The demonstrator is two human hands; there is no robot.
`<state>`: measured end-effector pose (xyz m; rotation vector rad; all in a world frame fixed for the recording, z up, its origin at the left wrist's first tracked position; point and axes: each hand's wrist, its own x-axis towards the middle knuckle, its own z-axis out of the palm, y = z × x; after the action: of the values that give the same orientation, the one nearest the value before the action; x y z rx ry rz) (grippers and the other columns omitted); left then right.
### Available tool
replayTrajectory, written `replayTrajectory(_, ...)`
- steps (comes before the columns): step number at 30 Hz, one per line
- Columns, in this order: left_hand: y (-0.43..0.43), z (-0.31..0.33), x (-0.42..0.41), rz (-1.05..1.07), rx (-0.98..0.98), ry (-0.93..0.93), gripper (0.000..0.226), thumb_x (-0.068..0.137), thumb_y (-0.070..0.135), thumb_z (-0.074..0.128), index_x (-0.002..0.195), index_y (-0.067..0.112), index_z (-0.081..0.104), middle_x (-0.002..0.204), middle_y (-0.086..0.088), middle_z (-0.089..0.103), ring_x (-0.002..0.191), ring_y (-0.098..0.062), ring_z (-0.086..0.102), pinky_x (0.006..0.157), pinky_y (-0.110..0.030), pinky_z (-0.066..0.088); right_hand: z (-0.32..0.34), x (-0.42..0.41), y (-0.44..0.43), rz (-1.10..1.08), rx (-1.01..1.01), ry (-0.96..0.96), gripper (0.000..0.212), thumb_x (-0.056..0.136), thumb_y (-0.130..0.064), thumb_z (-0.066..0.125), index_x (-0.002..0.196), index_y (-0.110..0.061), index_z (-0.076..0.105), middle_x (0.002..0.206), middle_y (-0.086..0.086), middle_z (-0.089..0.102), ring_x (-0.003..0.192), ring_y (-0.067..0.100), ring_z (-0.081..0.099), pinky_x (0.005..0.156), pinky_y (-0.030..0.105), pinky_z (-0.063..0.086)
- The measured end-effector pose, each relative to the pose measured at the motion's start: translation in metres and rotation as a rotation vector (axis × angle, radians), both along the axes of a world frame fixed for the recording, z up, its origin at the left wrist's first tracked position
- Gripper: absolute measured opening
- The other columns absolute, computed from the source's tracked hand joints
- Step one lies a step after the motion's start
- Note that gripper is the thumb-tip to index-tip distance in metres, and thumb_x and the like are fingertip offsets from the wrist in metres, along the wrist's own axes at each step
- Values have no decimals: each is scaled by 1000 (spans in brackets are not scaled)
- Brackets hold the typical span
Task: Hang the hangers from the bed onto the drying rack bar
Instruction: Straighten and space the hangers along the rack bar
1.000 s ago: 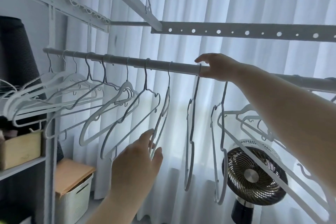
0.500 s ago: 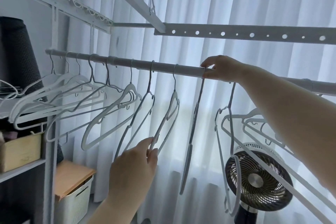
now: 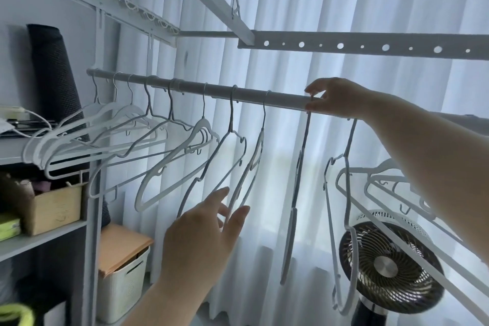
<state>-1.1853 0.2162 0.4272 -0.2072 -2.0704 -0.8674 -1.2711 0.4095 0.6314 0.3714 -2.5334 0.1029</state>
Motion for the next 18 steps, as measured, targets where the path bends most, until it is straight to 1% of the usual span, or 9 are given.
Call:
replayTrajectory(1, -2, 0, 1, -4, 11, 30, 65, 77, 71, 34, 123, 30, 53, 69, 34, 43, 66, 13, 46, 58, -11, 34, 0, 0, -1, 2, -2, 2, 45, 90, -26, 55, 132, -13, 44, 137, 4, 48, 126, 21, 44, 97, 27, 34)
replayTrajectory(3, -7, -1, 5, 15, 52, 63, 81, 65, 78, 19, 114, 29, 60, 69, 36, 44, 65, 17, 43, 57, -6, 31, -1, 0, -3, 7, -6, 20, 46, 91, -28, 53, 134, -14, 42, 139, 6, 46, 129, 22, 41, 100, 29, 33)
replayTrajectory(5, -14, -4, 8, 44, 68, 117, 84, 69, 82, 14, 105, 26, 65, 68, 35, 43, 64, 16, 43, 55, -8, 32, -3, 2, -8, 21, -8, 57, 47, 91, -30, 52, 134, -15, 41, 139, 8, 46, 131, 22, 37, 102, 32, 31)
replayTrajectory(9, -24, -10, 15, 102, 57, 206, 75, 82, 73, 15, 96, 22, 67, 68, 34, 39, 59, 10, 45, 48, -6, 30, -11, 6, -20, 80, -5, 139, 47, 91, -29, 51, 134, -14, 41, 143, 6, 40, 134, 22, 31, 105, 32, 28)
replayTrajectory(11, -28, -13, 13, 137, 35, 273, 66, 86, 66, 23, 92, 18, 67, 72, 30, 45, 62, -1, 49, 53, -8, 30, -15, 7, -28, 94, 18, 138, 46, 91, -28, 51, 134, -14, 41, 143, 5, 40, 134, 22, 31, 106, 32, 27)
replayTrajectory(13, -35, -16, 5, 201, 8, 324, 48, 85, 52, 39, 93, 13, 66, 82, 9, 62, 80, -13, 48, 63, -18, 33, -17, 7, -38, 90, 57, 120, 46, 91, -27, 51, 134, -13, 42, 142, 6, 41, 133, 23, 33, 107, 33, 27)
replayTrajectory(14, -40, -18, 0, 246, -2, 323, 41, 82, 45, 43, 96, 12, 64, 90, -2, 64, 88, -15, 44, 71, -23, 33, -18, 7, -43, 84, 73, 111, 45, 91, -27, 51, 133, -13, 43, 142, 6, 42, 132, 24, 34, 106, 33, 28)
replayTrajectory(16, -51, -20, -14, 295, -22, 290, 41, 77, 41, 44, 106, 13, 54, 103, -12, 61, 97, -20, 42, 85, -28, 30, -17, 3, -53, 65, 86, 97, 44, 91, -26, 52, 133, -13, 44, 141, 7, 42, 131, 25, 36, 105, 34, 29)
replayTrajectory(18, -61, -23, -27, 276, -29, 264, 47, 76, 41, 42, 113, 13, 47, 110, -14, 61, 102, -22, 46, 92, -34, 37, -16, -4, -61, 34, 83, 82, 45, 90, -26, 53, 133, -14, 43, 141, 8, 42, 130, 25, 37, 104, 33, 30)
